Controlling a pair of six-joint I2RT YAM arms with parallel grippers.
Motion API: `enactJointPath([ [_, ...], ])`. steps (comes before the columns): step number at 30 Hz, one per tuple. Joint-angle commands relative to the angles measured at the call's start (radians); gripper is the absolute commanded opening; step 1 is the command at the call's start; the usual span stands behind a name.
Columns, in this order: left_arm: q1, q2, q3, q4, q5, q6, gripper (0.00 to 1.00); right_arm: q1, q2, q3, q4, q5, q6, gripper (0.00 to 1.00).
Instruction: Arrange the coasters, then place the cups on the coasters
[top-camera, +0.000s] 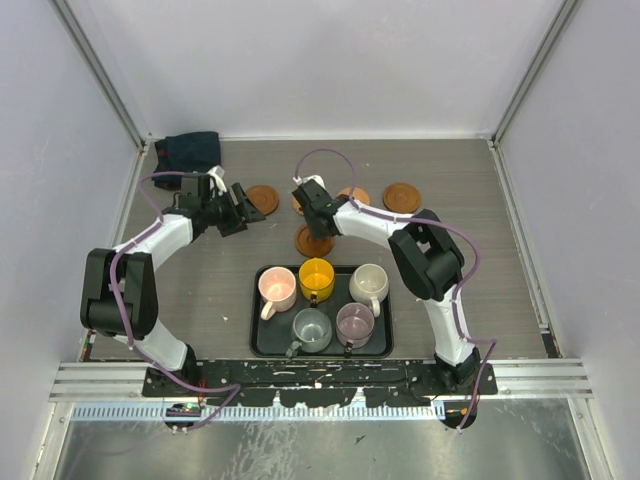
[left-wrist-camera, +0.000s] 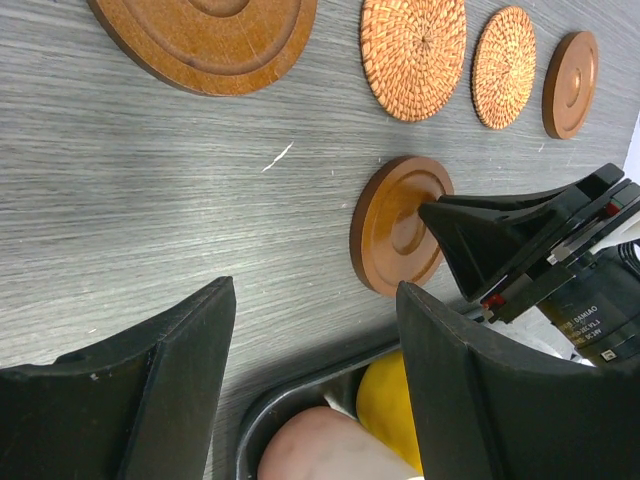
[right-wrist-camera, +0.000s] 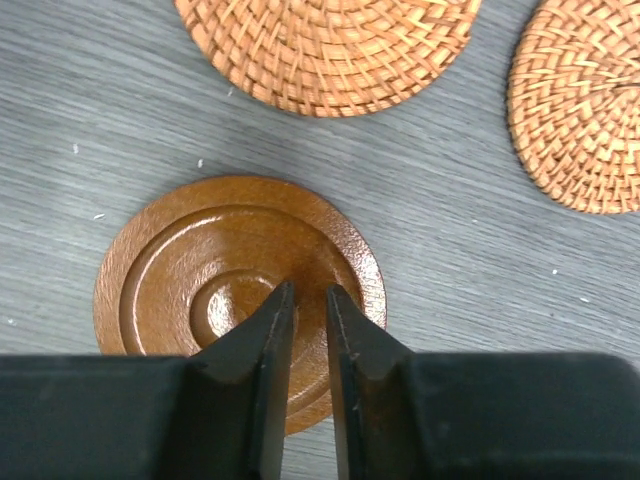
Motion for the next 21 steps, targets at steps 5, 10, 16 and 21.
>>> enactJointPath([
  [5,0.000,0.012,0.006,0.057,-0.007,-0.009,0.67,-0.002,0.034,-0.028,-0.097,0.147,0.053,0.17],
  [10,0.000,0.022,0.013,0.057,-0.003,-0.015,0.67,-0.003,0.023,-0.078,-0.130,0.226,0.093,0.16],
  [16,0.000,0.031,0.017,0.057,0.001,-0.020,0.67,-0.043,-0.010,-0.139,-0.156,0.284,0.131,0.16],
  [21,0.000,0.036,0.019,0.059,0.003,-0.023,0.67,-0.127,-0.046,-0.202,-0.149,0.267,0.160,0.15],
])
